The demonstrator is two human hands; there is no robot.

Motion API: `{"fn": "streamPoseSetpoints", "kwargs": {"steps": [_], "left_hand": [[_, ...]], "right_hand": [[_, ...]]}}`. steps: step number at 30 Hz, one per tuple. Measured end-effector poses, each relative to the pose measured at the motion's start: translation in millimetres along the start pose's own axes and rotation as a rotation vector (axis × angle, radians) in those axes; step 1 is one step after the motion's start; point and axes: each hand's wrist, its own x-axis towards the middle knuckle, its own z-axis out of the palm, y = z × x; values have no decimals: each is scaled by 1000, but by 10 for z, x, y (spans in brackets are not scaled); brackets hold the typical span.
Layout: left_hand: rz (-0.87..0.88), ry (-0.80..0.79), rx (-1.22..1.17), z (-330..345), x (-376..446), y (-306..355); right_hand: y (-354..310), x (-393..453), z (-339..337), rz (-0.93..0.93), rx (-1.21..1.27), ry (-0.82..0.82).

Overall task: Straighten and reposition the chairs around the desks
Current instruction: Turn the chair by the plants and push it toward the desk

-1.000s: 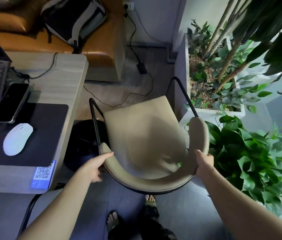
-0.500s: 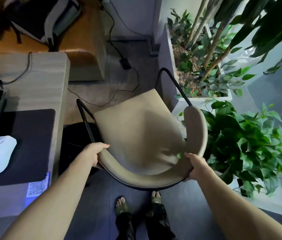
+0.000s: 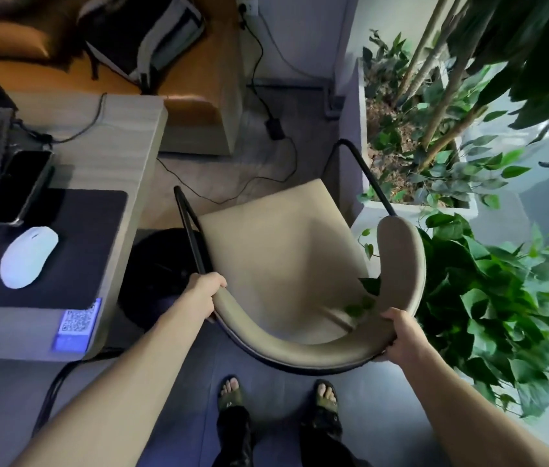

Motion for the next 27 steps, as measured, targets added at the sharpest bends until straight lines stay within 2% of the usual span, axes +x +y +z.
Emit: {"fn": "streamPoseSetpoints", "kwargs": {"steps": [10,16,22,27], "left_hand": [[-136,18,-200,103,-187,-573],[-168,-10,-390,140,-471,-802],[-273,-35,-456,170,-470,-1047],[-268,-110,-436,44,-496,-1088]], "right_hand": [[-638,136,23,-197,-156,-90],[-873,95,231,-218,-320,-101],[-946,173,393,-260,-390,-134],[-1001,116,476,-315,-373,-150]]}}
